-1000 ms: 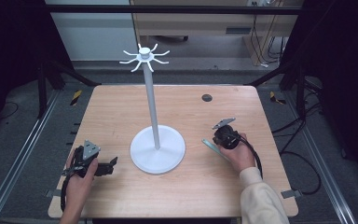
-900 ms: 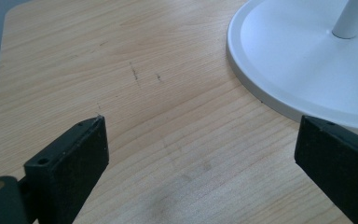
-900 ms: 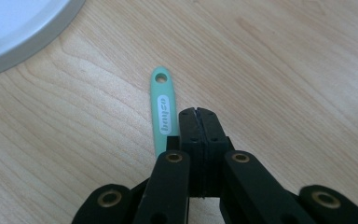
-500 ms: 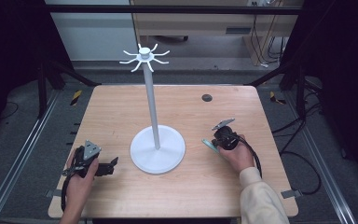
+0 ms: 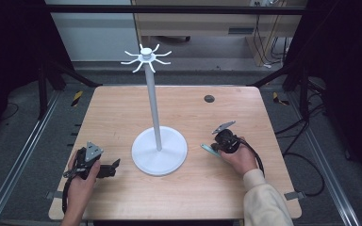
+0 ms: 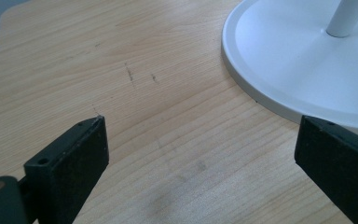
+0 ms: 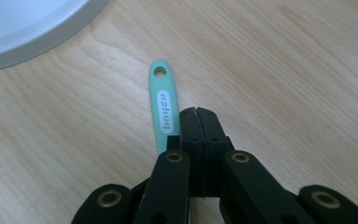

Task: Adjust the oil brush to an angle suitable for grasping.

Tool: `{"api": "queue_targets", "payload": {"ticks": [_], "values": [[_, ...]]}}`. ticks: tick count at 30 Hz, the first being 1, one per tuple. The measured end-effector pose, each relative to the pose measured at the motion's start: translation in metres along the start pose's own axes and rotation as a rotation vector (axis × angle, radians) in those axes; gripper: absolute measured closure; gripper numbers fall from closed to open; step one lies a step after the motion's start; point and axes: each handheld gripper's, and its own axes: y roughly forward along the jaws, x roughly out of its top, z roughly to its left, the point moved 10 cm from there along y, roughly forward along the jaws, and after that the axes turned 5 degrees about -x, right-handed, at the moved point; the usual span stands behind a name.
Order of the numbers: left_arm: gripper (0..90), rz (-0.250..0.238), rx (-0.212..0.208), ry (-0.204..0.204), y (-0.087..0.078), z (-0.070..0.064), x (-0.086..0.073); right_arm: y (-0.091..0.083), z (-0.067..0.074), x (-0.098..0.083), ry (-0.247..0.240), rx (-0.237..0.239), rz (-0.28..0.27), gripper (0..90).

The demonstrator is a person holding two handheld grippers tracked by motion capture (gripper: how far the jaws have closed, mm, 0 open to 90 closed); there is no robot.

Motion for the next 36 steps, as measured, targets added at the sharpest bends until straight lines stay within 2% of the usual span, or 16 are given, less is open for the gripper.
{"api": "queue_targets", "payload": {"ticks": [10, 13, 16, 17, 20, 22, 25, 27, 29, 36], "values": [[2.5, 0.0, 0.002, 0.002, -0.001, 0.0, 0.0, -0.005, 0.019, -0.004, -0.071, 0.066, 0.018, 90.0], [2.5, 0.0, 0.001, 0.002, 0.0, 0.0, 0.0, -0.006, 0.023, -0.006, -0.068, 0.092, 0.018, 90.0], [2.5, 0.0, 0.001, 0.003, 0.0, -0.001, 0.0, -0.008, 0.024, -0.006, -0.069, 0.081, 0.024, 90.0], [2.5, 0.0, 0.001, 0.003, 0.0, -0.001, 0.0, -0.009, 0.023, -0.005, -0.088, 0.075, 0.016, 90.0], [2.5, 0.003, 0.002, 0.005, 0.0, -0.001, -0.001, -0.013, 0.023, -0.005, -0.099, 0.061, 0.014, 90.0], [2.5, 0.003, 0.003, 0.004, -0.001, -0.001, -0.001, -0.022, 0.024, -0.004, -0.13, 0.045, 0.015, 90.0], [2.5, 0.004, 0.004, 0.004, -0.001, -0.001, -0.001, -0.027, 0.025, -0.006, -0.146, 0.034, 0.019, 90.0], [2.5, 0.007, 0.002, 0.009, -0.001, -0.002, -0.002, -0.031, 0.025, -0.009, -0.164, 0.023, 0.034, 87.7], [2.5, 0.008, -0.001, 0.012, 0.0, -0.003, -0.001, -0.037, 0.021, -0.016, -0.187, 0.006, 0.071, 86.4], [2.5, 0.008, 0.0, 0.007, 0.001, -0.002, -0.002, -0.048, 0.012, -0.024, -0.182, -0.007, 0.093, 83.8]]}}
